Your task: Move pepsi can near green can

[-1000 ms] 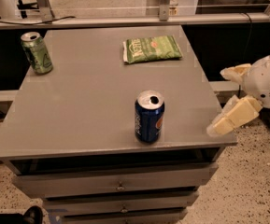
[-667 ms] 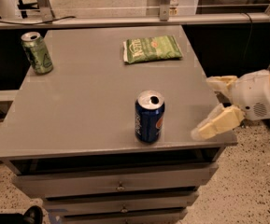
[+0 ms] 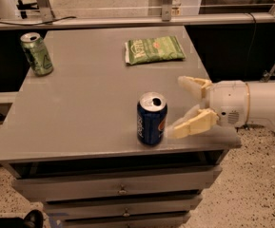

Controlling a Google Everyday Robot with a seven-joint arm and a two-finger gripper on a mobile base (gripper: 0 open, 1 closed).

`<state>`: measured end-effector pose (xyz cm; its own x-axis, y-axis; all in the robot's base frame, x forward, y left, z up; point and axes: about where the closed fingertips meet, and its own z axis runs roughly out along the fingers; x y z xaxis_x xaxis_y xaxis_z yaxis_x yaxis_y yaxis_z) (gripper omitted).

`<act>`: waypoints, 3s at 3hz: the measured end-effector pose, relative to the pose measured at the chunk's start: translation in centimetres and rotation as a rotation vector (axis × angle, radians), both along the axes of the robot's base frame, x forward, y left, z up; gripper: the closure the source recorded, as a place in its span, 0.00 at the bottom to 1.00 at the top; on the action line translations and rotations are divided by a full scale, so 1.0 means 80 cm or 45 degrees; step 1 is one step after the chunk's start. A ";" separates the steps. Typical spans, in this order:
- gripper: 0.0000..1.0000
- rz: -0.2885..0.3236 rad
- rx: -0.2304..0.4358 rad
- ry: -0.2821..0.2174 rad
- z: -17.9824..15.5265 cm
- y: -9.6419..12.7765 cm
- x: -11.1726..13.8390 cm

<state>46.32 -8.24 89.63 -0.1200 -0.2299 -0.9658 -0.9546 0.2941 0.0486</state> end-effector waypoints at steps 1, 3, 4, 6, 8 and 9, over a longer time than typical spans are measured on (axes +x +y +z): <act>0.00 0.068 0.119 -0.037 0.009 0.035 -0.017; 0.18 0.121 0.167 -0.067 -0.009 0.072 -0.044; 0.42 0.122 0.171 -0.068 -0.014 0.077 -0.050; 0.89 0.103 0.165 -0.094 -0.007 0.072 -0.036; 1.00 0.058 0.149 -0.163 0.027 0.055 0.001; 1.00 0.056 0.179 -0.188 0.026 0.074 0.015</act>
Offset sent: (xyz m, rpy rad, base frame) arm -0.0417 0.0660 -0.0122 0.1610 -0.0627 0.1122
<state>47.52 -2.34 91.72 0.0323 -0.0936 -0.9951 -0.9661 0.2521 -0.0550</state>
